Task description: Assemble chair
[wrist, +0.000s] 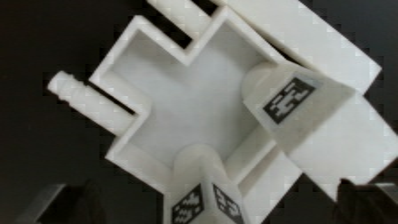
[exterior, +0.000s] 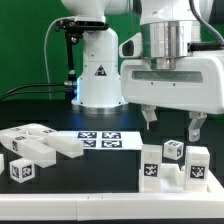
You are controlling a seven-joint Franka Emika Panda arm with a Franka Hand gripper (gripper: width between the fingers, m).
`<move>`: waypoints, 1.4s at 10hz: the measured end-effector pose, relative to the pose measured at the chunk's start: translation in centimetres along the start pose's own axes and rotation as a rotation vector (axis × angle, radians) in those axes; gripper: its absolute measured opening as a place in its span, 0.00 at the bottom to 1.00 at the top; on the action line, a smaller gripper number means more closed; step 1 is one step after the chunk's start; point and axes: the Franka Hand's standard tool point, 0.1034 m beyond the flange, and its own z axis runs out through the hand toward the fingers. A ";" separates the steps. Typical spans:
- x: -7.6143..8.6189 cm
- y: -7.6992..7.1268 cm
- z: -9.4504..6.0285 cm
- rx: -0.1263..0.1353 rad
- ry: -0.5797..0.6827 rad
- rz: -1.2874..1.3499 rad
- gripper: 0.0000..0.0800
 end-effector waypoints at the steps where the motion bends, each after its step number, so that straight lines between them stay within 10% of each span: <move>1: -0.2 0.8 0.3 0.013 0.029 -0.172 0.81; 14: 0.3 2.2 3.1 0.006 0.172 -0.521 0.81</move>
Offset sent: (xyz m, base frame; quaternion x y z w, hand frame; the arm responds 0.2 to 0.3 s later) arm 0.0000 0.0000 0.0000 0.0000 0.0000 -0.0650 0.9979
